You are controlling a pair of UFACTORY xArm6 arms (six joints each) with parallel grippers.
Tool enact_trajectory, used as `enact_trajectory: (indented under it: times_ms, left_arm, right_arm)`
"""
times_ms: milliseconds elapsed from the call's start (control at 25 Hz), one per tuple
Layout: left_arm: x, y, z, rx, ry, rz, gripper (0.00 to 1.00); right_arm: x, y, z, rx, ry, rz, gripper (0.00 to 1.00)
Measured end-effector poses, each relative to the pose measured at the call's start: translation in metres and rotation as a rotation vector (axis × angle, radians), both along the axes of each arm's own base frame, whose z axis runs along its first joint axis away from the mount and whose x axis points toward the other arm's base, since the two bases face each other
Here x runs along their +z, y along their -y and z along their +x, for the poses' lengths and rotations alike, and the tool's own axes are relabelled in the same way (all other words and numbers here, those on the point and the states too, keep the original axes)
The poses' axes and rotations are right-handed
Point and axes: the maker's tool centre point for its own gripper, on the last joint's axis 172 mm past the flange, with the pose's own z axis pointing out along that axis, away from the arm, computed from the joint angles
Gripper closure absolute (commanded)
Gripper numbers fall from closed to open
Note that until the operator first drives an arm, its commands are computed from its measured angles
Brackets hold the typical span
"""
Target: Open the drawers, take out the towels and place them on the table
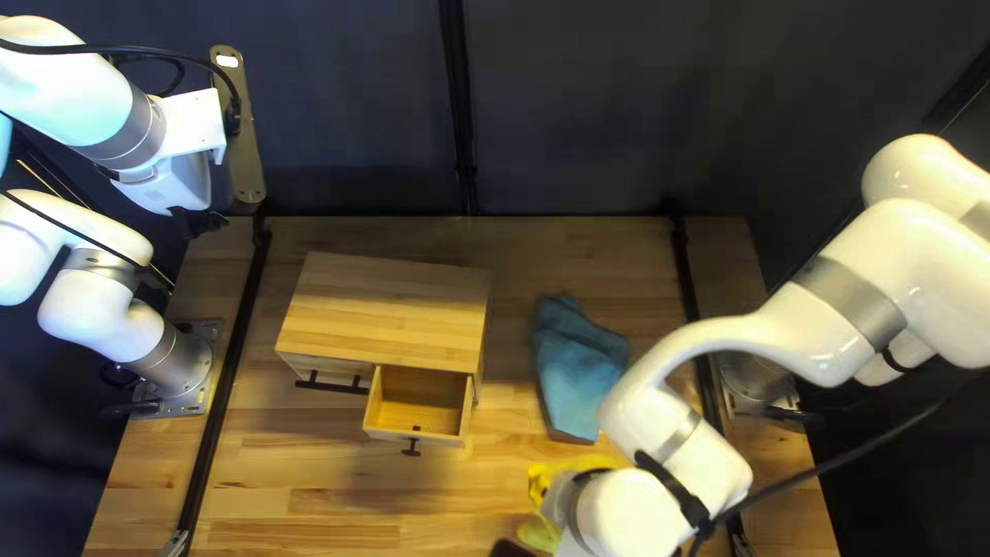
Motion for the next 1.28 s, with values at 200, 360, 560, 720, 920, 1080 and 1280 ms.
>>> enact_trajectory:
  times_ms: [200, 360, 560, 720, 920, 1080, 1280]
  left_arm:
    - [0.000, 0.000, 0.000, 0.000, 0.000, 0.000, 0.00]
    - [0.000, 0.000, 0.000, 0.000, 0.000, 0.000, 0.00]
    - [0.000, 0.000, 0.000, 0.000, 0.000, 0.000, 0.00]
    - [0.000, 0.000, 0.000, 0.000, 0.000, 0.000, 0.00]
    - [0.000, 0.000, 0.000, 0.000, 0.000, 0.000, 0.00]
    - [0.000, 0.000, 0.000, 0.000, 0.000, 0.000, 0.00]
    - [0.000, 0.000, 0.000, 0.000, 0.000, 0.000, 0.00]
  right_arm:
    - [-0.024, -0.001, -0.029, 0.018, -0.001, -0.015, 1.00]
    - [-0.041, 0.005, -0.046, 0.022, 0.015, -0.046, 1.00]
    - [-0.055, 0.009, -0.056, 0.015, 0.029, -0.086, 1.00]
    - [-0.056, 0.011, -0.055, 0.022, 0.036, -0.111, 1.00]
    - [-0.054, 0.021, -0.049, 0.032, 0.032, -0.125, 1.00]
    - [-0.054, 0.022, -0.049, 0.044, 0.041, -0.132, 1.00]
    - [-0.057, 0.020, -0.041, 0.058, 0.061, -0.144, 1.00]
